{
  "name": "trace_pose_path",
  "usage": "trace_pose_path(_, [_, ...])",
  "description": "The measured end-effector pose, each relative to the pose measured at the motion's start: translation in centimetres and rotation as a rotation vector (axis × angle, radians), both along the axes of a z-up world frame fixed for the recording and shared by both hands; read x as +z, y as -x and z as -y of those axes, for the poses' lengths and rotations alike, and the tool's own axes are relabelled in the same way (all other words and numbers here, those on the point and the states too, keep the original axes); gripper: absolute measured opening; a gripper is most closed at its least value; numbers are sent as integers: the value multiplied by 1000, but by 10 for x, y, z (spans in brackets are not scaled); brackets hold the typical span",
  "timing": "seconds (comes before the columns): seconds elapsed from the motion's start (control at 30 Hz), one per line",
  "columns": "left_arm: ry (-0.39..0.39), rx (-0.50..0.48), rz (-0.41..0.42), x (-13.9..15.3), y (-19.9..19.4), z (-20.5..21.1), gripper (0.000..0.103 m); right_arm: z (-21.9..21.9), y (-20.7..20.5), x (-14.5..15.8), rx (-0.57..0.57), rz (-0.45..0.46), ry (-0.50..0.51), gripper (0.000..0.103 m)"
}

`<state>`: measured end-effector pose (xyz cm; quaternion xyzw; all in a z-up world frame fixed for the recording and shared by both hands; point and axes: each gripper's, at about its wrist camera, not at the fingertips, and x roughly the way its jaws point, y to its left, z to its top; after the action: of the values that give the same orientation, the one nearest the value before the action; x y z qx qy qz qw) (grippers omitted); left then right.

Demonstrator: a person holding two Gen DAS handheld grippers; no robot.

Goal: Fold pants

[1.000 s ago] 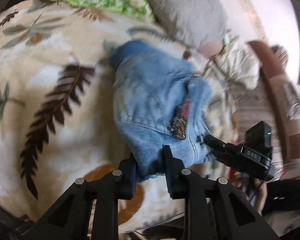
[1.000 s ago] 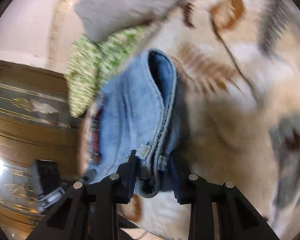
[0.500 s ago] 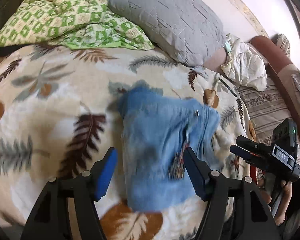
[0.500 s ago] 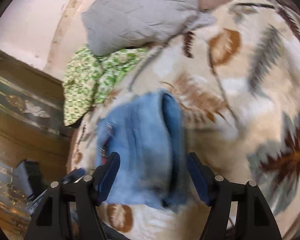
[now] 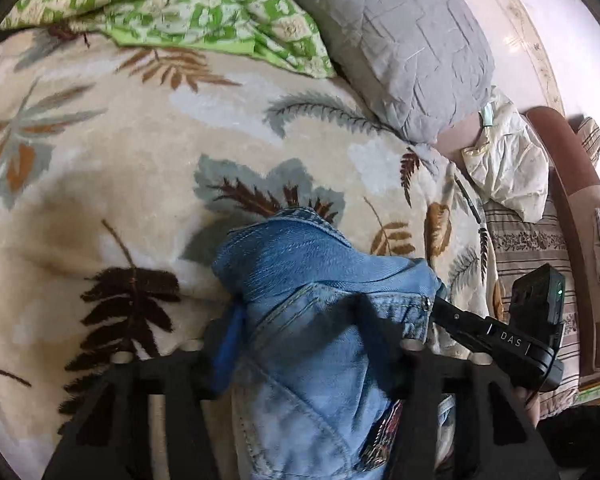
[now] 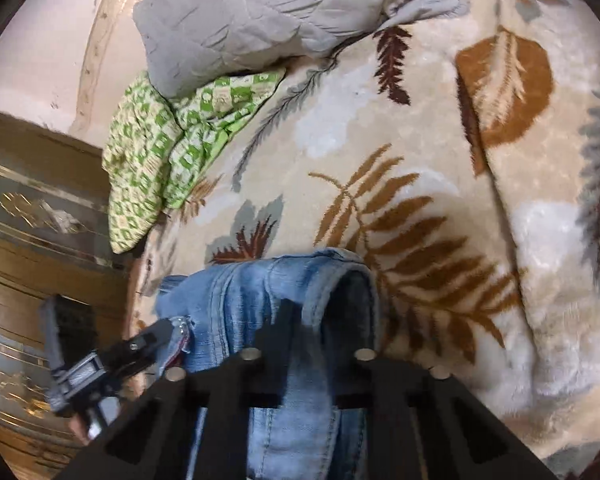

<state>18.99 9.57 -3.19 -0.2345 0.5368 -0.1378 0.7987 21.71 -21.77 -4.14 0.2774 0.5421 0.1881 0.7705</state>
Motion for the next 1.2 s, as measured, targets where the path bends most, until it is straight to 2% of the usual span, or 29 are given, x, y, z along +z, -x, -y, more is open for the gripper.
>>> trace_pose_path(0.03, [7,1,0,4,1,-2,34,-2,0,4,6,12,9,8])
trace_pose_path(0.1, [59,-2,3,9,5,-10,31,2,4,14,3,45,-8,7])
trace_pose_path(0.17, [88,8,1,6,7,-16,31,12,4,11,-23,44,-27,7])
trace_pose_path(0.27, [25,19,-14,-10,1,-12,30,15,-3,-13,-25,-23,-29,7])
trace_pose_path(0.3, [35,26,-15,-12,0,-13,30,15,-4,-20,-26,-38,-27,7])
trace_pose_path(0.37, [28,23,-6,-8,3,-12,30,16,-3,-21,-36,-43,-35,7])
trace_pose_path(0.43, [-18,5,31,-4,5,-7,30,13,-3,-16,-22,-23,10,7])
trace_pose_path(0.47, [-43,8,33,-8,5,-5,31,10,-4,-16,-9,-19,47,7])
trace_pose_path(0.5, [-55,6,29,-11,3,-4,36,6,-4,-18,0,-25,77,10])
trace_pose_path(0.67, [-105,-7,68,10,13,-4,55,9,12,9,-22,38,74,16])
trace_pose_path(0.73, [-123,-28,94,18,20,-2,63,12,24,23,-29,60,81,41])
trace_pose_path(0.77, [-130,-34,100,21,24,-2,65,14,31,27,-38,71,71,80])
trace_pose_path(0.8, [-131,-38,97,22,28,-2,67,16,39,31,-47,92,62,88])
trace_pose_path(0.93, [-127,-49,39,12,41,-3,67,18,56,27,-28,53,46,88])
trace_pose_path(1.07, [-96,-28,3,3,49,-5,67,18,63,3,-39,-40,-20,86])
trace_pose_path(1.13, [-115,-47,-5,0,48,-1,67,14,61,-8,-35,-82,-3,78])
trace_pose_path(1.2, [-96,-41,-21,-4,46,-3,67,12,59,-17,-30,-105,-13,67])
